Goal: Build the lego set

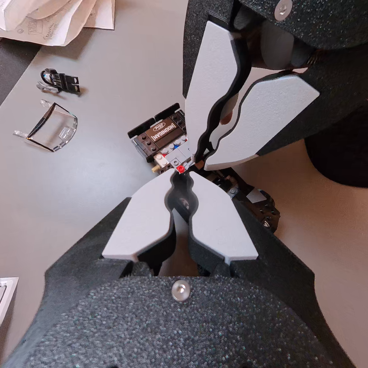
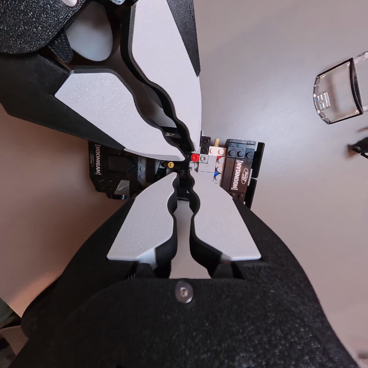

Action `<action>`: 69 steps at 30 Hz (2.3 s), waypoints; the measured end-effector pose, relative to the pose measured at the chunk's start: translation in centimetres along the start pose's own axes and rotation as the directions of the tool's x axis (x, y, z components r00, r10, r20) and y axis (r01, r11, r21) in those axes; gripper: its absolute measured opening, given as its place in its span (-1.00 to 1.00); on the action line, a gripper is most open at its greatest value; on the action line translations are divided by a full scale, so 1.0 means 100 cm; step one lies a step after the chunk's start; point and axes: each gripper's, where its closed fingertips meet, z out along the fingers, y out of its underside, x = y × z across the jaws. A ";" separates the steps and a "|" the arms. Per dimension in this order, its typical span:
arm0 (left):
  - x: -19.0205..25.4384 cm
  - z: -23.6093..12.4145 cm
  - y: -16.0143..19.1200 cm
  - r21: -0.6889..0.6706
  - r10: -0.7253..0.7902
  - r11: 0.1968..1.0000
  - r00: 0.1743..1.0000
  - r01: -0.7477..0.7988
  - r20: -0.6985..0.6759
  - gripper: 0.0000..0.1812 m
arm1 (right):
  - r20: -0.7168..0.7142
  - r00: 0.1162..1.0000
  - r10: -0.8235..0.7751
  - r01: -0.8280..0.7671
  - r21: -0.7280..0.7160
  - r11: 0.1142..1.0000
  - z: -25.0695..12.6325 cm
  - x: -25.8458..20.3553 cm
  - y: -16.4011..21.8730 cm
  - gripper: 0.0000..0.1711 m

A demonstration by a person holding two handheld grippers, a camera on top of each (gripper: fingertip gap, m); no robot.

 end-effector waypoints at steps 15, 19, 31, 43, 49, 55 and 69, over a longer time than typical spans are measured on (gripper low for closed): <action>0.005 -0.030 0.004 0.044 -0.094 0.995 0.996 0.094 0.009 -0.43 | 0.000 0.999 0.036 -0.036 0.155 0.987 -0.012 0.000 -0.007 -0.80; 0.022 -0.029 0.013 0.020 -0.065 0.998 0.997 0.064 0.033 -0.35 | -0.018 1.000 0.025 -0.022 0.154 0.988 -0.009 -0.002 -0.007 -0.80; 0.040 -0.006 0.030 -0.044 -0.062 0.997 0.989 0.068 0.133 0.06 | -0.182 0.966 -0.181 0.196 0.066 0.978 0.002 -0.002 0.000 -0.79; 0.044 -0.002 0.037 -0.061 -0.073 0.995 0.987 0.083 0.141 -0.02 | -0.097 0.995 -0.003 0.006 0.023 1.000 -0.001 0.004 0.002 -0.90; 0.045 -0.002 0.038 -0.069 -0.075 0.994 0.985 0.086 0.154 -0.02 | -0.073 0.996 0.057 -0.058 -0.018 0.998 -0.001 0.004 0.002 -0.90; 0.045 -0.001 0.038 -0.073 -0.076 0.993 0.983 0.089 0.168 -0.01 | -0.087 0.996 0.034 -0.034 0.000 0.999 0.001 0.007 0.002 -0.80; 0.045 -0.001 0.038 -0.067 -0.078 0.994 0.982 0.091 0.174 -0.01 | -0.020 0.999 0.025 -0.026 -0.040 0.999 0.002 0.005 0.003 -0.85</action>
